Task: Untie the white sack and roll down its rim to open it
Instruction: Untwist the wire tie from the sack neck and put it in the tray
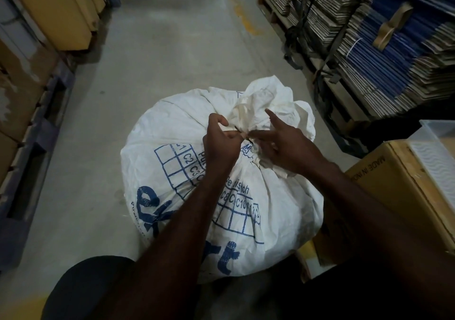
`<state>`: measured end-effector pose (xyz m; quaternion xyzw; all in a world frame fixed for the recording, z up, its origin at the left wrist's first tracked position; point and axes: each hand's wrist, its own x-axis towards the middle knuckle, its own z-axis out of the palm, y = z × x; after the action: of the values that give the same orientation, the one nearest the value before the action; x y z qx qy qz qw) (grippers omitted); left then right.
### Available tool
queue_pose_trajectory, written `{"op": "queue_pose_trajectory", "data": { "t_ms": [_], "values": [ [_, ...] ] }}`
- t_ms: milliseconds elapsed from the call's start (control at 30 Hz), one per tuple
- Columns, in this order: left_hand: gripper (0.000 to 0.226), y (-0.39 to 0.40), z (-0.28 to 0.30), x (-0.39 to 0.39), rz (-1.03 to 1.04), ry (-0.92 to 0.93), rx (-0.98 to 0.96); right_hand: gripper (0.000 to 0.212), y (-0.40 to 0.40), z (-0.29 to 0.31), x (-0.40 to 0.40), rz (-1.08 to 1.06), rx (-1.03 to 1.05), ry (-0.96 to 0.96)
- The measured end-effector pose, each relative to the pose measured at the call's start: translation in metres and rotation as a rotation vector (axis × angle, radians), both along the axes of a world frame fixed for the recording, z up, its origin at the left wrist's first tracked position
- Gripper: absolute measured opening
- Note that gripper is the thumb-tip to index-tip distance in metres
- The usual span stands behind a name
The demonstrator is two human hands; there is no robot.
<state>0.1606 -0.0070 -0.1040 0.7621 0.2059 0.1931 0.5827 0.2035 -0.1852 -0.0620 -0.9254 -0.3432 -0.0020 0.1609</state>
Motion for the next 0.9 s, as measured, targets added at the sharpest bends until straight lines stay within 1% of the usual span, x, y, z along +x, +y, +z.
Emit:
{"op": "queue_pose_trajectory", "data": {
  "t_ms": [33, 133, 200, 333, 467, 533, 567, 600, 667, 700, 733, 833, 867, 900],
  "values": [
    [0.049, -0.002, 0.0, 0.0, 0.001, 0.003, 0.012, 0.036, 0.0, -0.005, 0.002, -0.042, 0.02, 0.006],
    [0.046, -0.008, -0.001, 0.002, 0.007, -0.002, 0.068, 0.037, 0.002, -0.018, 0.003, -0.156, 0.082, 0.059],
    [0.044, -0.009, -0.003, 0.002, 0.01, -0.002, 0.1, 0.037, 0.006, -0.024, 0.004, -0.193, 0.119, 0.091],
    [0.039, -0.011, -0.005, -0.001, -0.03, -0.016, 0.141, 0.029, 0.009, -0.029, 0.007, -0.208, 0.178, 0.159],
    [0.027, -0.007, -0.012, 0.001, -0.047, -0.039, 0.171, 0.023, 0.007, -0.035, 0.01, -0.232, 0.201, 0.191],
    [0.031, -0.006, -0.014, 0.0, -0.084, -0.062, 0.219, 0.016, 0.007, -0.039, 0.01, -0.224, 0.245, 0.181],
    [0.033, -0.006, -0.015, -0.001, -0.118, -0.067, 0.252, 0.018, 0.007, -0.04, 0.01, -0.219, 0.283, 0.182],
    [0.035, -0.006, -0.016, -0.002, -0.153, -0.072, 0.291, 0.032, 0.009, -0.041, 0.009, -0.21, 0.333, 0.196],
    [0.033, -0.006, -0.021, -0.002, -0.187, -0.124, 0.378, 0.073, 0.01, -0.043, 0.009, -0.197, 0.407, 0.229],
    [0.03, -0.006, -0.024, -0.002, -0.177, -0.157, 0.416, 0.083, 0.011, -0.045, 0.011, -0.195, 0.417, 0.239],
    [0.027, -0.006, -0.027, -0.001, -0.159, -0.168, 0.439, 0.078, 0.011, -0.046, 0.012, -0.19, 0.414, 0.251],
    [0.018, -0.006, -0.031, -0.001, -0.137, -0.105, 0.456, 0.028, 0.008, -0.046, 0.014, -0.189, 0.333, 0.209],
    [0.015, -0.006, -0.032, -0.001, -0.148, -0.097, 0.466, 0.018, 0.006, -0.046, 0.015, -0.189, 0.313, 0.191],
    [0.012, -0.006, -0.033, -0.001, -0.162, -0.101, 0.481, 0.015, 0.005, -0.047, 0.016, -0.192, 0.304, 0.186]
  ]
}}
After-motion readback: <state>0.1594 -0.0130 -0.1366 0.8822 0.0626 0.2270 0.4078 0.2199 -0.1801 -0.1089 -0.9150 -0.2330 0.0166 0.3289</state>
